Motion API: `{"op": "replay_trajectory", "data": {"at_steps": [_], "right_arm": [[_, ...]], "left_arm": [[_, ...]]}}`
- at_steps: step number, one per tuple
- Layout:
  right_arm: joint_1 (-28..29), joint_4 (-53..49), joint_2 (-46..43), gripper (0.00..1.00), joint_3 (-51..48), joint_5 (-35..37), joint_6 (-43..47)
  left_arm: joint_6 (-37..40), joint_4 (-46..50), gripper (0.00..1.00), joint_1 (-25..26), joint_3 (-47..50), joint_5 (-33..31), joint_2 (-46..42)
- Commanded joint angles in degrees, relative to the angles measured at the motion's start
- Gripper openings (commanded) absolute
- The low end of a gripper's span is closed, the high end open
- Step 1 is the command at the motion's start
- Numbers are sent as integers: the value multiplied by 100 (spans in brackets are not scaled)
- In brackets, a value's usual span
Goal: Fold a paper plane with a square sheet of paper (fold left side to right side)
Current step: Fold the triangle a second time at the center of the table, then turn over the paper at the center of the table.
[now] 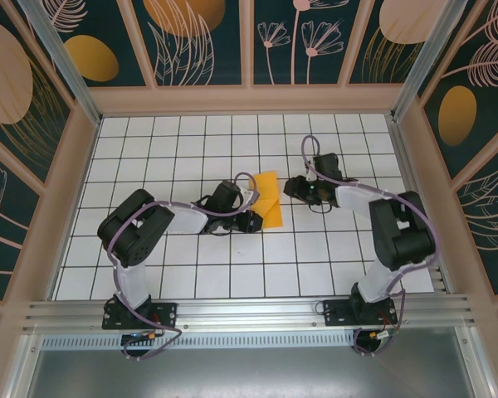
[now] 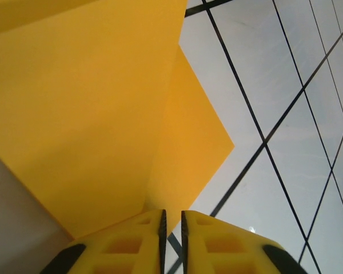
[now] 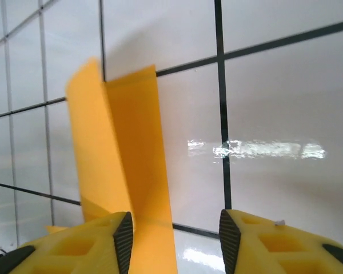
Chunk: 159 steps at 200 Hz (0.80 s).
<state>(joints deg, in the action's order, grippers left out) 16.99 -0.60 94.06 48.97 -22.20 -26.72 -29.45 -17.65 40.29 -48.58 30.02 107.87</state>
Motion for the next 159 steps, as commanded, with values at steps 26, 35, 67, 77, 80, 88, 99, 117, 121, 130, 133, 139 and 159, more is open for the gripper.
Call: {"op": "replay_trajectory", "data": {"at_steps": [26,35,67,77,80,88,99,117,121,130,133,139,159], "right_arm": [[-65,518,-1156,67,-876,114,-46],[-65,635,-1306,69,-1053,-1,-108],[-61,1001,-1527,70,-1447,-401,-313],[-49,1079,-1539,70,-1531,-474,-372],[-54,1092,-1540,70,-1544,-486,-381],[-34,1098,-1536,70,-1570,-505,-387],[-14,1102,-1511,70,-1584,-512,-403],[37,1081,-1459,70,-1584,-531,-404],[50,1080,-1440,70,-1584,-536,-404],[79,1081,-1405,70,-1575,-540,-404],[83,1082,-1401,70,-1575,-551,-404],[92,1082,-1376,70,-1568,-549,-412],[142,1155,-1274,70,-1549,-619,-446]], "left_arm": [[153,776,38,-80,-201,25,-846],[183,866,43,-142,-213,-88,-934],[396,1132,54,-296,-303,-426,-1190],[444,1158,54,-327,-385,-424,-1092],[453,1158,55,-329,-399,-413,-1046],[486,1147,55,-322,-484,-384,-924],[515,1156,56,-329,-620,-400,-654],[547,1150,55,-338,-891,-332,-306],[546,1140,55,-338,-949,-286,-240],[520,1082,52,-337,-1036,-149,-105],[507,1068,51,-338,-1061,-117,-70],[495,1041,47,-334,-1095,-94,-17],[484,1104,24,-333,-1129,-368,16]]}}
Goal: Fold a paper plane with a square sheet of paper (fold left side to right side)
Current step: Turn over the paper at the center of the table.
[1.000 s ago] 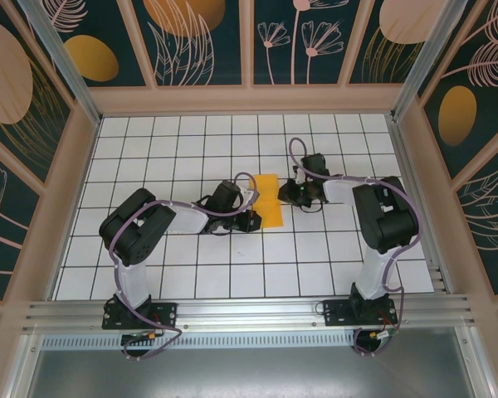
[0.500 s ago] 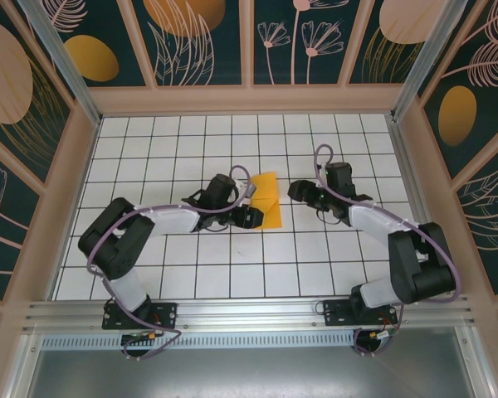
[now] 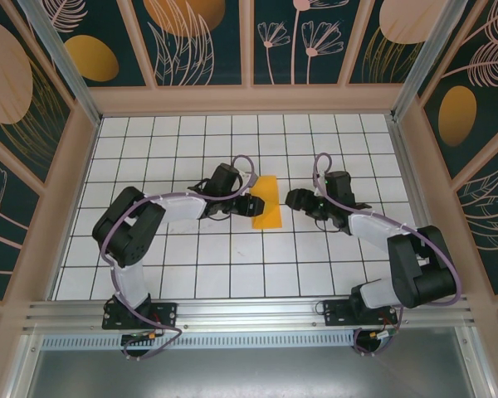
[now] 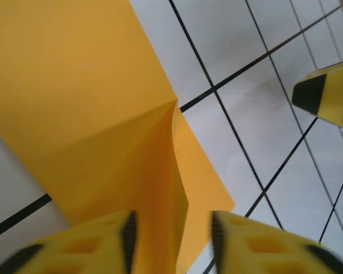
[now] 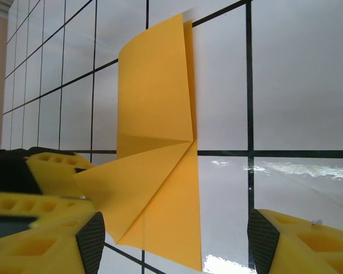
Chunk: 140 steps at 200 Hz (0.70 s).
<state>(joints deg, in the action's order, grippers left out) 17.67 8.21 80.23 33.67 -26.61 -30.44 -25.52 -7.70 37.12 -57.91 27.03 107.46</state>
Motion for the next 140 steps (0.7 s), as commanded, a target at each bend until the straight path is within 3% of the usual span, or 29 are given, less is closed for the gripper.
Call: {"op": "replay_trajectory", "data": {"at_steps": [1,16,35,140], "right_arm": [[77,285,117,70,-19,-182,-80],[124,364,251,70,45,-295,-119],[229,490,489,69,170,-433,-176],[649,1178,1868,56,926,-854,-578]], "left_arm": [[91,119,23,-14,-195,-80,48],[74,73,12,-19,-90,-183,-58],[38,-7,7,-20,98,-305,-260],[-38,-112,6,-34,459,-576,-524]]}}
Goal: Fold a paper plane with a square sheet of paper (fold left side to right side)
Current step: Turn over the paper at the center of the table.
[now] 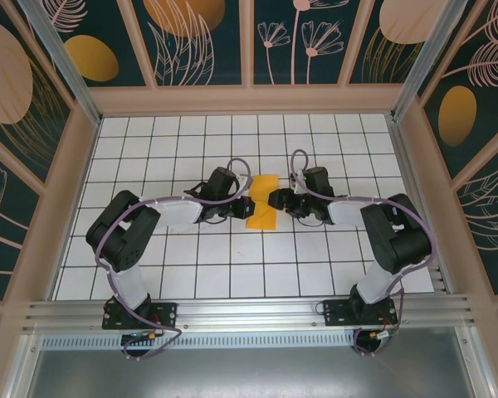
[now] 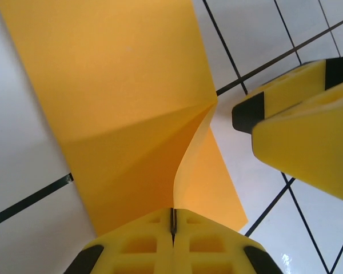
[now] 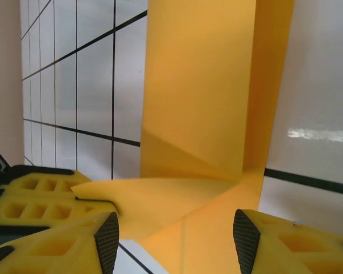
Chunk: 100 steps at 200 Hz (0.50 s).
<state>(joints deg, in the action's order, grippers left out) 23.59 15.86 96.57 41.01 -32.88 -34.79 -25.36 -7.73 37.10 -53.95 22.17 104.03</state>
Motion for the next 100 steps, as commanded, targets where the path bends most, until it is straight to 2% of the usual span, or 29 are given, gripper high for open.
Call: {"op": "replay_trajectory", "data": {"at_steps": [1,19,77,100], "right_arm": [[61,433,241,56,194,-236,-147],[85,608,398,55,221,-361,-247],[84,118,269,56,249,153,-103],[58,133,331,57,260,81,-107]], "left_arm": [[-55,-112,6,-30,66,-90,-181],[-79,-163,6,-36,89,-106,-210],[-67,-111,6,-35,101,-275,-339],[-65,-115,6,-31,104,-275,-357]]}}
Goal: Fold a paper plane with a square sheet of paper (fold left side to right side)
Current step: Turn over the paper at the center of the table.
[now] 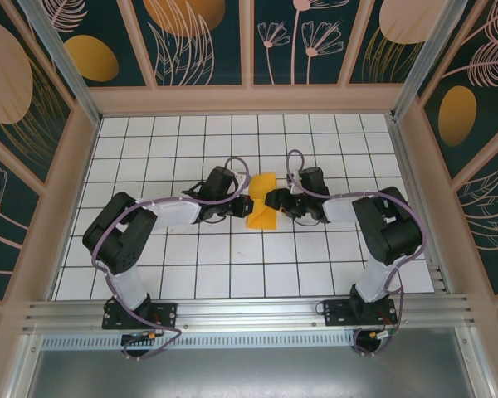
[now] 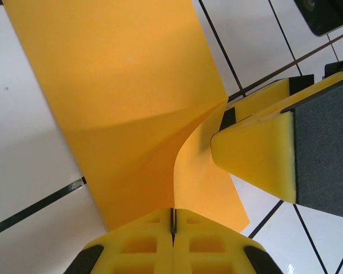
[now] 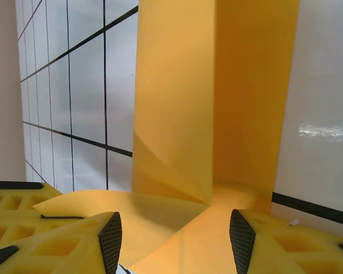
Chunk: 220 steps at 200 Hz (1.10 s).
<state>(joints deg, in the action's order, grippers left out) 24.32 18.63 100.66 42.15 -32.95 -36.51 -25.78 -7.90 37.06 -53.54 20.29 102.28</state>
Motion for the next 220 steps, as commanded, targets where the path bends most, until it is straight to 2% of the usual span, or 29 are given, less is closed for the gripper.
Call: {"op": "replay_trajectory", "data": {"at_steps": [1,42,61,85,108,127,142,173,204,220], "right_arm": [[-15,-134,-67,57,149,79,61],[46,637,161,51,177,-427,-138],[67,817,204,41,235,-555,-172],[52,751,190,24,298,-542,-96],[-26,679,-69,6,294,-493,33],[-185,722,-524,1,235,-624,140],[-350,897,-1030,0,134,-841,104],[-607,1286,-2075,0,127,-1421,-199],[-614,1497,-2600,0,447,-1879,-588],[-582,1700,-2711,0,558,-2055,-826]], "left_arm": [[-24,-98,6,-25,63,-87,-186],[-49,-80,9,-32,67,-176,-165],[-92,-78,14,-39,65,-308,-196],[-211,-158,39,-99,168,-433,-371],[-413,-378,63,-197,461,-670,-1111],[-621,-418,80,-245,647,-918,-1779],[-784,-469,98,-243,741,-1062,-2337],[-1193,-743,98,-254,801,-769,-3209],[-1640,-1543,98,-256,760,410,-3447],[-1834,-1834,98,-256,706,817,-3418]]}}
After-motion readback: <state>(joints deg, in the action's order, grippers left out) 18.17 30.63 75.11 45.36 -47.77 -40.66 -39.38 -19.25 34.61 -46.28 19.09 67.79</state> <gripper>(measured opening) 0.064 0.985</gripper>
